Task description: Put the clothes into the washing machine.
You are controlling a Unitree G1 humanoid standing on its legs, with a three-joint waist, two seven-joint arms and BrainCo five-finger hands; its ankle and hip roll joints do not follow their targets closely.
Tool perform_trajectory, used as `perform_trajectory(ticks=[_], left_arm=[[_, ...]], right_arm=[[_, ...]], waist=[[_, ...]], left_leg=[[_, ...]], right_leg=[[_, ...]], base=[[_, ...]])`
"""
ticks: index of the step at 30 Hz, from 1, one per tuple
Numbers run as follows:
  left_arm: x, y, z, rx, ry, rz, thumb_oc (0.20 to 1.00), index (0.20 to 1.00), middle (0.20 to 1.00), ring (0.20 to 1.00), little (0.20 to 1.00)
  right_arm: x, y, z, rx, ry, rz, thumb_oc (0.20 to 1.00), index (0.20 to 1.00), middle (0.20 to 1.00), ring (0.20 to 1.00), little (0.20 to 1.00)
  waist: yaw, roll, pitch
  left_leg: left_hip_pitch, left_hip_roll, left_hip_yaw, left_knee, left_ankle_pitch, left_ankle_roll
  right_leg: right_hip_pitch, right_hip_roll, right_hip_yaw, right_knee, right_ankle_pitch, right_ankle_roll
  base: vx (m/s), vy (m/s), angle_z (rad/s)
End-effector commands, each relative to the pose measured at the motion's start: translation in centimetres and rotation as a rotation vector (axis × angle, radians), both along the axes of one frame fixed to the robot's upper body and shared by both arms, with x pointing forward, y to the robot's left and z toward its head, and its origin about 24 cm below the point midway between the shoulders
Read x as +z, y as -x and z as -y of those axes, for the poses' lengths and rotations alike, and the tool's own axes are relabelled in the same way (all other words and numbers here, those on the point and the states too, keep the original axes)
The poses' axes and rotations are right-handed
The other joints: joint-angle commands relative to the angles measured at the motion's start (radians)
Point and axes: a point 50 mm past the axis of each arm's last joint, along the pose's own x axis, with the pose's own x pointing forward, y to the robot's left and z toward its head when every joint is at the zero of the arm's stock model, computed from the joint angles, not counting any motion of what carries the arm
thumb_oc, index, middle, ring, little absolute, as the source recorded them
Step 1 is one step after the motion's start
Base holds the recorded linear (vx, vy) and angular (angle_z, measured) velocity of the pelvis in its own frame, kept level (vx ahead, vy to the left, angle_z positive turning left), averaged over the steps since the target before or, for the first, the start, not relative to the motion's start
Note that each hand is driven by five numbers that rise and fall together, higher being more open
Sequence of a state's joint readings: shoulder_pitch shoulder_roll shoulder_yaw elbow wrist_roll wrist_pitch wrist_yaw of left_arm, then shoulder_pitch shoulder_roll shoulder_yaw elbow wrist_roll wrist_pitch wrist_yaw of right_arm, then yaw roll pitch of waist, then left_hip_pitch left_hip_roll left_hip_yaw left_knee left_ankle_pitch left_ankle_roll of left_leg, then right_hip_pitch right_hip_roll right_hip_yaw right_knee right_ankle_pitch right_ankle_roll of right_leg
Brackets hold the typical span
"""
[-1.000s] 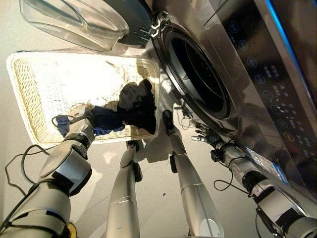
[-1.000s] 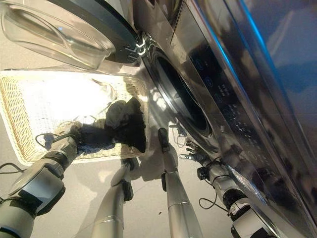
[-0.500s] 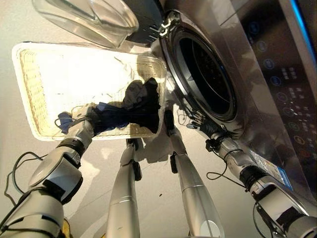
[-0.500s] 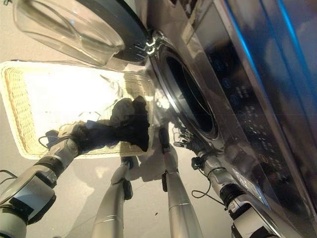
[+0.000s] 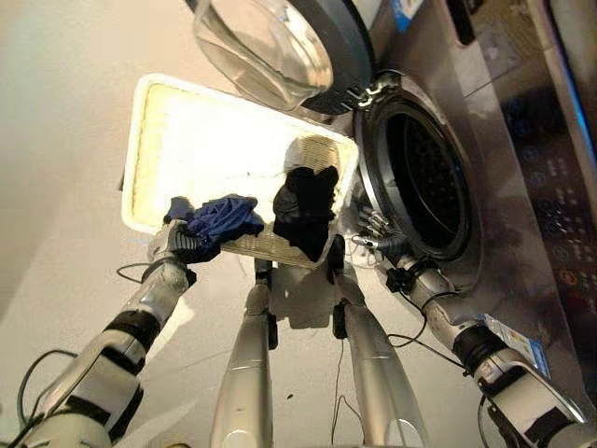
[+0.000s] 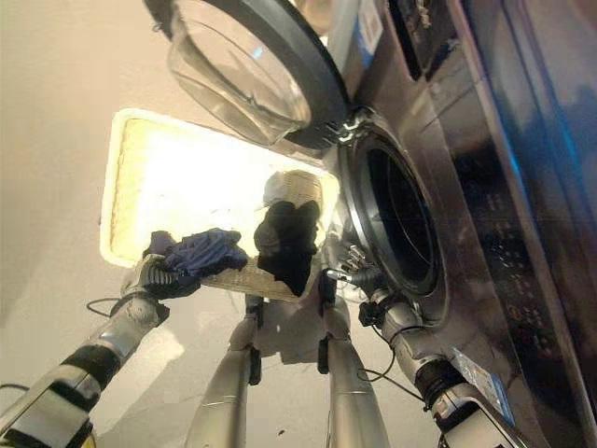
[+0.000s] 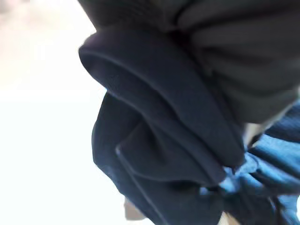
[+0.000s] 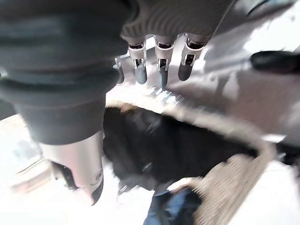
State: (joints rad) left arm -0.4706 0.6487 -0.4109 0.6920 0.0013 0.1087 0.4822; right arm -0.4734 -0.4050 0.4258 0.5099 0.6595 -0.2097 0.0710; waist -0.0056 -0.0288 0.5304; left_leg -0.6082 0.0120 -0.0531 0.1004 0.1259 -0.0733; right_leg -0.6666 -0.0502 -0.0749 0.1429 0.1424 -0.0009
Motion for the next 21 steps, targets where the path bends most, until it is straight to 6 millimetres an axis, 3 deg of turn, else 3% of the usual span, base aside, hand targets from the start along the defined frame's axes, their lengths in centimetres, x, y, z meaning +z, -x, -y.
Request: perform_trajectory(ticks=[1,9,16,21], left_arm=[[1.1,0.4,0.1,-0.006,0.083,0.127,0.2,0.2,0.2,0.2,0.2],[4.6,0.3,4.3,-0.295,0.206,0.267,0.2,0.2,0.2,0.2,0.2],[10.0,1.7,10.4,-0.807,0.381,0.343,0.2,0.2,0.2,0.2,0.2],[11.9,2.9,12.9,-1.046,0.492,0.374,0.2,0.2,0.2,0.2,0.2]], right_arm=[[2.3,0.4,-0.2,0.003,-0.011,0.11,1.0,1.0,1.0,1.0,1.0],[4.3,0.6,-3.0,0.1,0.011,0.194,1.0,1.0,1.0,1.0,1.0],[5.5,1.0,-6.4,0.247,0.092,0.233,1.0,1.0,1.0,1.0,1.0],[5.3,1.4,-7.7,0.318,0.17,0.254,1.0,1.0,1.0,1.0,1.0]], waist=[[0.024,0.093,-0.01],[0.063,0.116,-0.01],[0.092,0.135,-0.01],[0.099,0.135,-0.01]], left_leg=[[0.023,-0.037,-0.021,-0.072,0.083,0.022],[0.076,-0.052,-0.048,-0.089,0.082,0.034],[0.103,-0.065,-0.059,-0.098,0.084,0.043],[0.111,-0.065,-0.06,-0.112,0.088,0.049]], right_leg=[[0.057,0.028,-0.014,0.088,-0.074,0.038],[0.11,0.012,-0.037,0.094,-0.093,0.04],[0.146,-0.001,-0.058,0.095,-0.1,0.045],[0.154,-0.004,-0.068,0.08,-0.09,0.049]], base=[[0.0,-0.056,0.15],[0.0,-0.049,0.16],[0.0,-0.028,0.06],[0.0,-0.03,0.03]])
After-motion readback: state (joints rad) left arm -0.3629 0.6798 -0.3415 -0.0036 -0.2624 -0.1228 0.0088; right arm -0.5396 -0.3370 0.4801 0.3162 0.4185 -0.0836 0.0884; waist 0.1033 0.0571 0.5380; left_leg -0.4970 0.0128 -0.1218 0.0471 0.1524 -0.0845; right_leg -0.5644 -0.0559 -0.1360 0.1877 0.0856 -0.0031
